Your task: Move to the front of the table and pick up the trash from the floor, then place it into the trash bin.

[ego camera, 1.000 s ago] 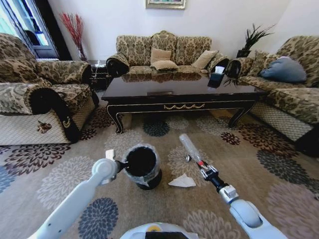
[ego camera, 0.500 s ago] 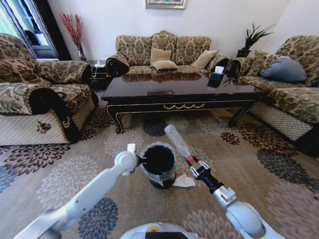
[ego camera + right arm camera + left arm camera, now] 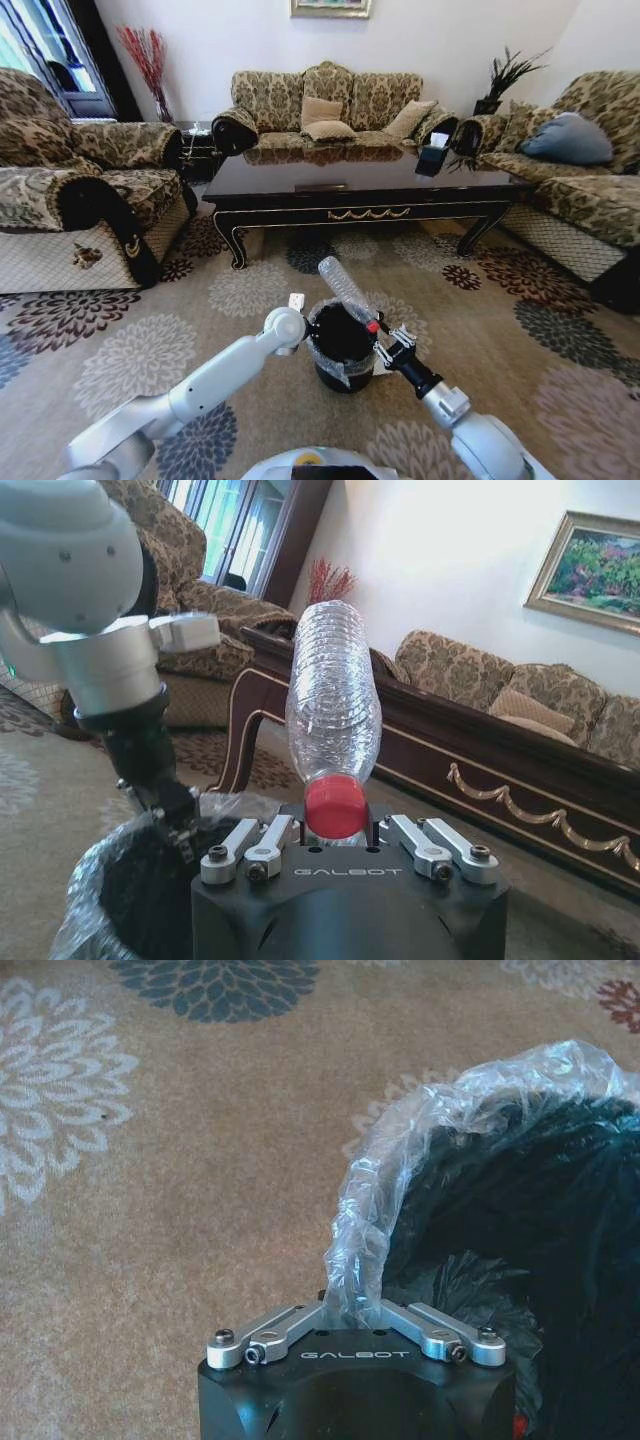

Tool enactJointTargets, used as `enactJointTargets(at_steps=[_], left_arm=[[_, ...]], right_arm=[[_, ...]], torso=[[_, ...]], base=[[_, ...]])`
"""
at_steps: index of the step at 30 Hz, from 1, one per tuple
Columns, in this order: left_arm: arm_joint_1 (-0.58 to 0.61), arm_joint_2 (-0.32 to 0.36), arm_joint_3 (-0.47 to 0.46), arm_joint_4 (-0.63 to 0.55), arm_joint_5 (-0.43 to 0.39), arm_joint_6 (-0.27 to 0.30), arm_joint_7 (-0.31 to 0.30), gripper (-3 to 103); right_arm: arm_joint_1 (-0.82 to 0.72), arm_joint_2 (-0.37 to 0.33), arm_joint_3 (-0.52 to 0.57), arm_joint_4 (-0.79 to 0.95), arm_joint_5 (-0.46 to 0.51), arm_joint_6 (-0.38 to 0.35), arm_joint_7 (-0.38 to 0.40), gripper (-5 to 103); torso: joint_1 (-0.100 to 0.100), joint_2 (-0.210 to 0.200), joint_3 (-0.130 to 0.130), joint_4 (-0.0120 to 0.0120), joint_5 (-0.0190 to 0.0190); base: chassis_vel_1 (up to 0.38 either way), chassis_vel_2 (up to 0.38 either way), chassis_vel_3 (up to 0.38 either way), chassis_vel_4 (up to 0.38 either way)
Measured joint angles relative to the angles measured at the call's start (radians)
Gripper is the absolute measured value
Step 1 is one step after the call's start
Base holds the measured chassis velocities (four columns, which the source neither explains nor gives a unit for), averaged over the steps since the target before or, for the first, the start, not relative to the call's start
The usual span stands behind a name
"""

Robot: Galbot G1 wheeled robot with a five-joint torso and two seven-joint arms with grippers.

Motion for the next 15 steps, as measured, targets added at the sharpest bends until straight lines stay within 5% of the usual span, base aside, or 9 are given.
enactJointTargets(at_steps=[6, 15], left_arm=[[-0.004, 0.015, 0.0, -0.007, -0.006, 0.0, -0.005, 0], [-0.005, 0.028, -0.006, -0.016, -0.009, 0.0, -0.005, 0]], right_arm=[[0.006, 0.01, -0.024, -0.021, -0.009, 0.002, 0.001, 25], [-0.002, 0.02, -0.024, -0.029, -0.016, 0.003, 0.01, 61]], torso=[[0.0, 0.0, 0.0, -0.0001, 0.0], [0.0, 0.0, 0.0, -0.0002, -0.0001]], base=[[0.0, 0.0, 0.0, 0.0], [0.0, 0.0, 0.0, 0.0]])
